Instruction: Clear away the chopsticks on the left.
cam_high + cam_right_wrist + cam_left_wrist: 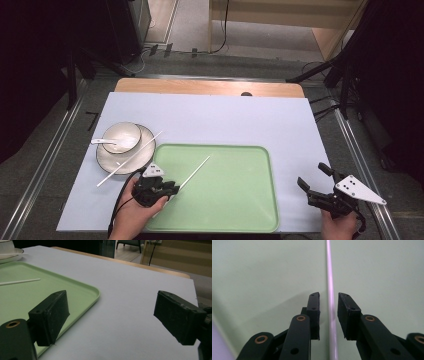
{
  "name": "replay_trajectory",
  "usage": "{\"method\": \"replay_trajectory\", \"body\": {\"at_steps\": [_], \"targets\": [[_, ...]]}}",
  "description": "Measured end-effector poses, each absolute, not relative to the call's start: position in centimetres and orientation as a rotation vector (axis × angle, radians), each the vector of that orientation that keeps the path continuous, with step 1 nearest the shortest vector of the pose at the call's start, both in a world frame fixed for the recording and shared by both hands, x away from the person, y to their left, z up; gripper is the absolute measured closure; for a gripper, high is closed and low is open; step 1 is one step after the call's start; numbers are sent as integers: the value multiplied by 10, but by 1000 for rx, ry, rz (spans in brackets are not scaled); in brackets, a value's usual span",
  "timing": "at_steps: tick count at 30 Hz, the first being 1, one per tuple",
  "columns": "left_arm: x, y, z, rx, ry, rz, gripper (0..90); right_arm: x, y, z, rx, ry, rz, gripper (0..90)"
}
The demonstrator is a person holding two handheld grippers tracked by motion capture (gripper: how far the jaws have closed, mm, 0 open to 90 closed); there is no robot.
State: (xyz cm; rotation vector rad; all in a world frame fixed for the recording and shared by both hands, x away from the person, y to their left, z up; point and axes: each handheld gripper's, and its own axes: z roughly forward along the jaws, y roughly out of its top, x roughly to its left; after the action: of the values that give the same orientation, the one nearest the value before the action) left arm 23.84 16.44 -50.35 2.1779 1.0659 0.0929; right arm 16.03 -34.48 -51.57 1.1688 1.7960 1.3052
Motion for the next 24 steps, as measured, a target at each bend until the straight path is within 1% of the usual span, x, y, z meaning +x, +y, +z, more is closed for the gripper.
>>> {"method": "replay_trajectory", "body": {"at_steps": [1, 2, 4, 5, 6, 10, 12, 13, 16, 17, 24], "targets": [[241, 163, -497, 2144, 1064, 120, 750, 161, -345, -516, 1175, 1796, 1301, 131], [242, 160, -495, 2139, 1051, 117, 786, 162, -345, -516, 1175, 1796, 1302, 131], [245, 152, -493, 2132, 1004, 84, 900, 163, -345, -517, 1175, 1798, 1304, 131], [245, 152, -493, 2132, 1004, 84, 900, 163, -345, -517, 1175, 1798, 1304, 131], [247, 144, -494, 2138, 974, 60, 900, 163, -344, -517, 1178, 1799, 1302, 131], [253, 109, -508, 2233, 938, 111, 900, 163, -343, -517, 1173, 1809, 1297, 131], [255, 105, -511, 2255, 942, 122, 900, 163, -343, -517, 1169, 1812, 1296, 131], [257, 100, -516, 2280, 956, 147, 900, 162, -343, -517, 1169, 1814, 1296, 131], [258, 101, -517, 2262, 979, 163, 900, 162, -343, -518, 1172, 1814, 1297, 131], [259, 104, -516, 2265, 996, 190, 900, 162, -344, -518, 1175, 1815, 1295, 131], [264, 122, -515, 2212, 1108, 229, 900, 162, -344, -518, 1171, 1816, 1295, 131]]}}
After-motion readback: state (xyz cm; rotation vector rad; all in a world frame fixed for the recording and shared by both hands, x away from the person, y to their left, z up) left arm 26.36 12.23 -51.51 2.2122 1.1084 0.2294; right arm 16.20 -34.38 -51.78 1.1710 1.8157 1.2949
